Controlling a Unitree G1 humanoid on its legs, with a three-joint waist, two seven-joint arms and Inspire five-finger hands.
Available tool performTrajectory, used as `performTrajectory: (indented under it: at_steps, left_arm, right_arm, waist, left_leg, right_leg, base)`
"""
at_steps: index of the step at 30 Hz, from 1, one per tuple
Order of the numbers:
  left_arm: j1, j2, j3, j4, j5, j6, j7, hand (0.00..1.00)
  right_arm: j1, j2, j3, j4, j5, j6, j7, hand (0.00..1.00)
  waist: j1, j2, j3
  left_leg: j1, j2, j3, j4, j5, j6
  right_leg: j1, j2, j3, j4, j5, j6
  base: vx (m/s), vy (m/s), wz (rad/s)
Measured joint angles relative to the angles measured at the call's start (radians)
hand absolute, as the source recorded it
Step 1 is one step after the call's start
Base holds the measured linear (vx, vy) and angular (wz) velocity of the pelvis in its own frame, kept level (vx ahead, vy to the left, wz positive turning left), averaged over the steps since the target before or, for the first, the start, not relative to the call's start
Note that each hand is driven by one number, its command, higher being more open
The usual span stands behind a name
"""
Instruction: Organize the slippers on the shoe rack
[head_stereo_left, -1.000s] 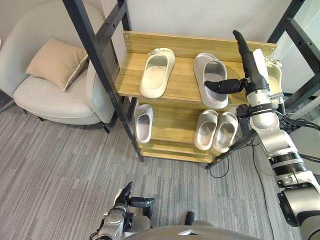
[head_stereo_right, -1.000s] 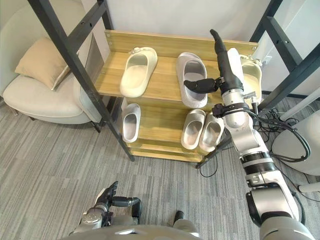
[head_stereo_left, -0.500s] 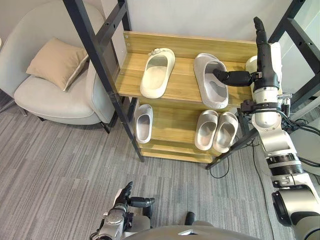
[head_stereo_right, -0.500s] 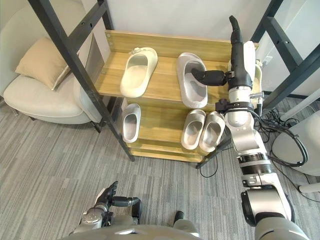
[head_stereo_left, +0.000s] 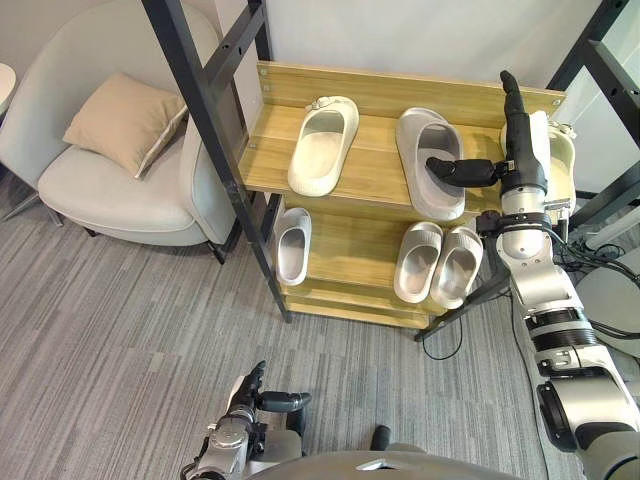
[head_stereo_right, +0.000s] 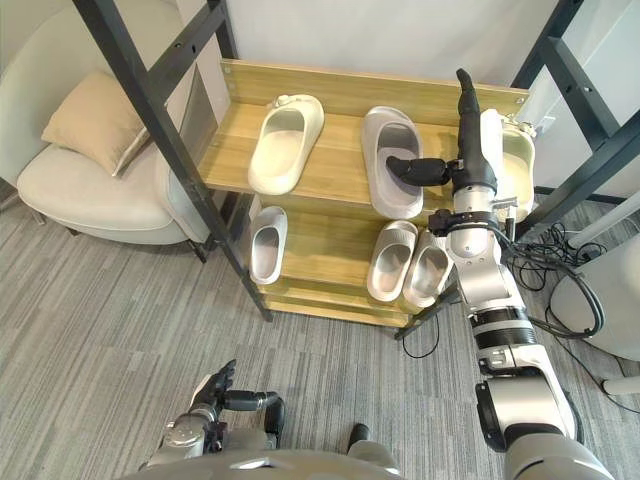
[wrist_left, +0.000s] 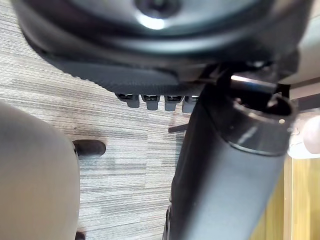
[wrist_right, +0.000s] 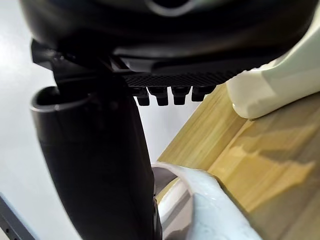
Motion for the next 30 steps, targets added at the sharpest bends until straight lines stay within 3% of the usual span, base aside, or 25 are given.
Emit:
performTrajectory:
  at_steps: [12, 13, 30]
  left_arm:
    - [0.001, 0.006, 0.003, -0.022, -0.052, -0.002, 0.001, 1.00]
    - [0.001, 0.008, 0.003, -0.026, -0.058, -0.002, 0.001, 1.00]
    - [-0.001, 0.014, 0.002, -0.049, -0.077, -0.003, 0.002, 1.00]
  right_arm:
    - [-0.188, 0.006, 0.032, 0.149, 0.015, 0.018, 0.001, 1.00]
    - [-0.198, 0.006, 0.039, 0.152, 0.033, 0.019, 0.002, 0.00]
    - [-0.301, 0.004, 0.095, 0.222, 0.064, 0.016, 0.024, 0.00]
  waist:
    - [0.011, -0.002, 0.032]
    - [0.011, -0.004, 0.036]
    - [0.023, -0.010, 0.061]
  left_leg:
    - [-0.017, -0.001, -0.010, 0.000, 0.000, 0.000]
    - [-0.020, -0.001, -0.010, 0.000, 0.000, 0.000]
    - [-0.032, 0.005, -0.001, 0.000, -0.002, -0.003]
  right_leg:
    - [-0.006, 0.000, -0.012, -0.011, 0.000, 0.000]
    - [-0.009, 0.001, -0.012, -0.011, 0.000, 0.000]
    - [-0.028, 0.005, -0.004, -0.005, 0.000, -0.001]
  base:
    - [0.00, 0.000, 0.02]
    - [0.00, 0.000, 0.00]
    - [0.00, 0.000, -0.01]
